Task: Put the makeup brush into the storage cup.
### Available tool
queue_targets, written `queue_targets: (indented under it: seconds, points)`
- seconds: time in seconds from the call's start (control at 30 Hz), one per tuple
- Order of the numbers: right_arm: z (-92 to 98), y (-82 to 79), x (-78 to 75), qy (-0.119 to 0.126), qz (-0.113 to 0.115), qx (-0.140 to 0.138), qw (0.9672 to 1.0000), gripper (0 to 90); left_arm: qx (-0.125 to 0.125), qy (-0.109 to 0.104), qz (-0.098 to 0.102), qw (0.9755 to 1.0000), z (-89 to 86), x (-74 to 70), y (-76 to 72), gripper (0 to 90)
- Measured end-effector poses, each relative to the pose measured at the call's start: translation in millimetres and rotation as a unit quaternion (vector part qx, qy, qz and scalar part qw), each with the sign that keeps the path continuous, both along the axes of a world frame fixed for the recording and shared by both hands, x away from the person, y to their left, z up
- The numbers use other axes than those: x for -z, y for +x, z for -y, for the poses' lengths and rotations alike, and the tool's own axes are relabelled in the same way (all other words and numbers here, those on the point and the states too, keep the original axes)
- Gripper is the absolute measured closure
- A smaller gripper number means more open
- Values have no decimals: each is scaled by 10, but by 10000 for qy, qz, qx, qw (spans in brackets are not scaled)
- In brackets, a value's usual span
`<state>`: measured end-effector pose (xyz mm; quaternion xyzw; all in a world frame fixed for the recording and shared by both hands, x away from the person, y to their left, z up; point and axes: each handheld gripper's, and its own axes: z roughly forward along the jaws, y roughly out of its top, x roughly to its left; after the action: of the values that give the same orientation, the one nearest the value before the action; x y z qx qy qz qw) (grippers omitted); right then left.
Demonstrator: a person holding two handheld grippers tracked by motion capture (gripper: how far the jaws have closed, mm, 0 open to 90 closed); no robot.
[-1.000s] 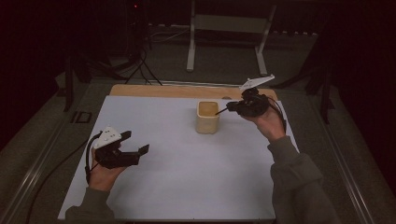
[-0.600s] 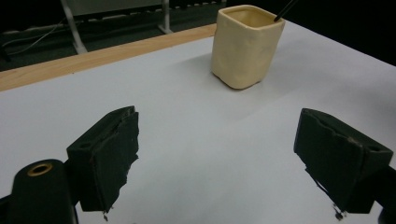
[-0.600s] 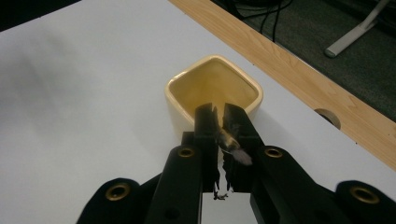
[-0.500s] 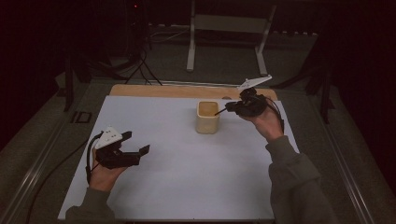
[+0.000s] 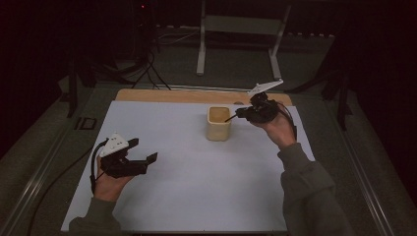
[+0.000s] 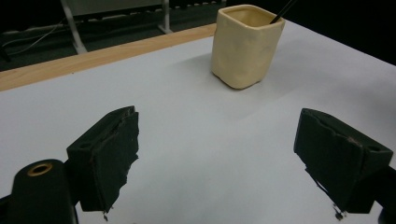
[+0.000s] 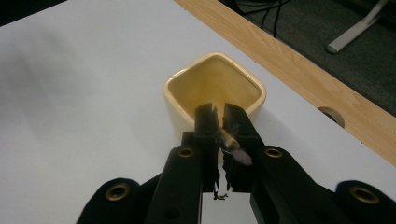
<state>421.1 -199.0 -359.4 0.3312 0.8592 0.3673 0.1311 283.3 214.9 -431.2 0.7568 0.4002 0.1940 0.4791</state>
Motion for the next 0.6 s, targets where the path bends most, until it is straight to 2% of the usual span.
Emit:
queue_targets:
  seconds: [0.6]
  points:
    - [-96,49,75,-62,-84,-26,9999,848,18,2,-10,10000,2,5,-1,148]
